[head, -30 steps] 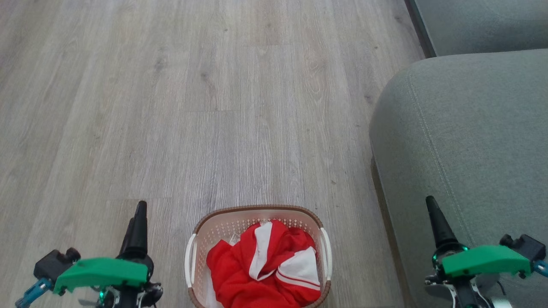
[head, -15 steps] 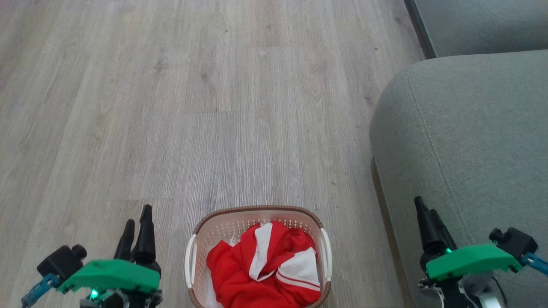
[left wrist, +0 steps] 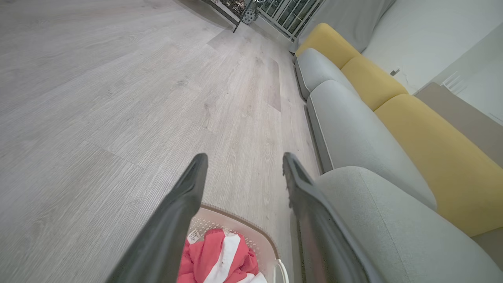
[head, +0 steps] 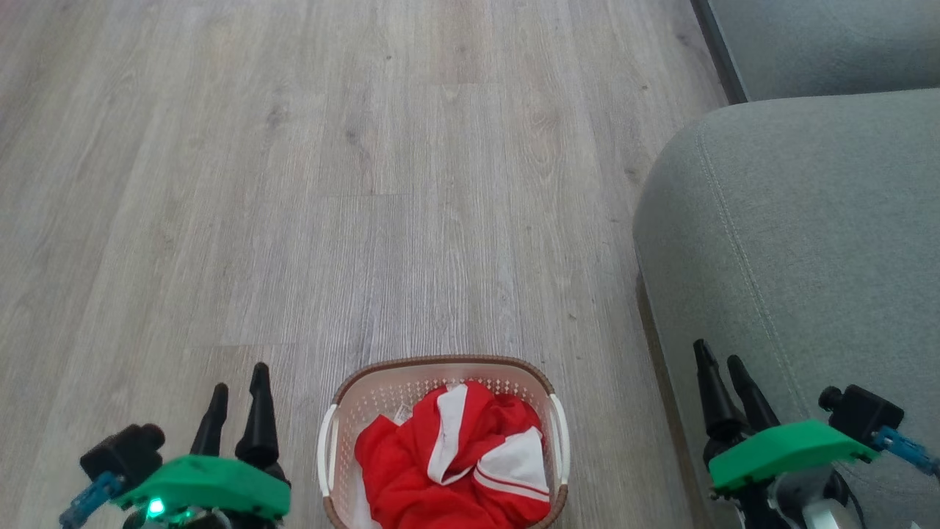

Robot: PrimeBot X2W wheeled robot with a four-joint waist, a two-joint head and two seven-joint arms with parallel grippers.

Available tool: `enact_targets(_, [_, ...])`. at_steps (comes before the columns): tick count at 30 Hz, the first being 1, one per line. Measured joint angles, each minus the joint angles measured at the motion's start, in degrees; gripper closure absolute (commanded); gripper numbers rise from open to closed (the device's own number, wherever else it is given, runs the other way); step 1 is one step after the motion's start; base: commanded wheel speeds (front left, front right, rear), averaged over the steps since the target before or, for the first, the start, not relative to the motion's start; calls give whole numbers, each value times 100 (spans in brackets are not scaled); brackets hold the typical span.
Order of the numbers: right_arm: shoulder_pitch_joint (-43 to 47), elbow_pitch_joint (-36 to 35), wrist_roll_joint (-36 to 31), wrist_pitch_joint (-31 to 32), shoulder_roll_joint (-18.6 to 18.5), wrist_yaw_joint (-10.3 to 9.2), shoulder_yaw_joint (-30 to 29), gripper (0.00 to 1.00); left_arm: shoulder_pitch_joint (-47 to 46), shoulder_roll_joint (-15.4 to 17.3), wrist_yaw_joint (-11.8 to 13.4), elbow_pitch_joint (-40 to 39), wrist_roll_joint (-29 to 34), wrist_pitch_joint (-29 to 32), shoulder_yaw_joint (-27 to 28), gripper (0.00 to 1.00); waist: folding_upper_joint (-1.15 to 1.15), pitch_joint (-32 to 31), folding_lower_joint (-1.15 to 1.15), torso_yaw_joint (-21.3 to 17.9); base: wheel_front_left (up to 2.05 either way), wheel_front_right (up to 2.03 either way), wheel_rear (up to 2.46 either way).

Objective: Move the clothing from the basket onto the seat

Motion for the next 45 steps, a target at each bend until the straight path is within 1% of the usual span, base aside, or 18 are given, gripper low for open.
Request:
enact_targets(5, [-1,-3,-337,-91,-1,0,56,0,30,35,97,-55,334,-92,-98,0,0,-10,0,-5,0,0,0])
enact_targets(18, [-1,-77,-1195,-296,-2,0,201,0,196,69,248,-163,1129,-309,-171,0,0,-33,0,6,0,0,0])
enact_targets(28, [-1,-108,-1871,-475,-4,0,322,0,258,75,279,-204,1772,-463,-190,0,0,-44,0,9,0,0,0])
enact_targets(45, [-1,-199,-3003,-753,-7,0,422,0,411,13,245,-330,2825,-745,-123,0,0,-70,0,8,0,0,0])
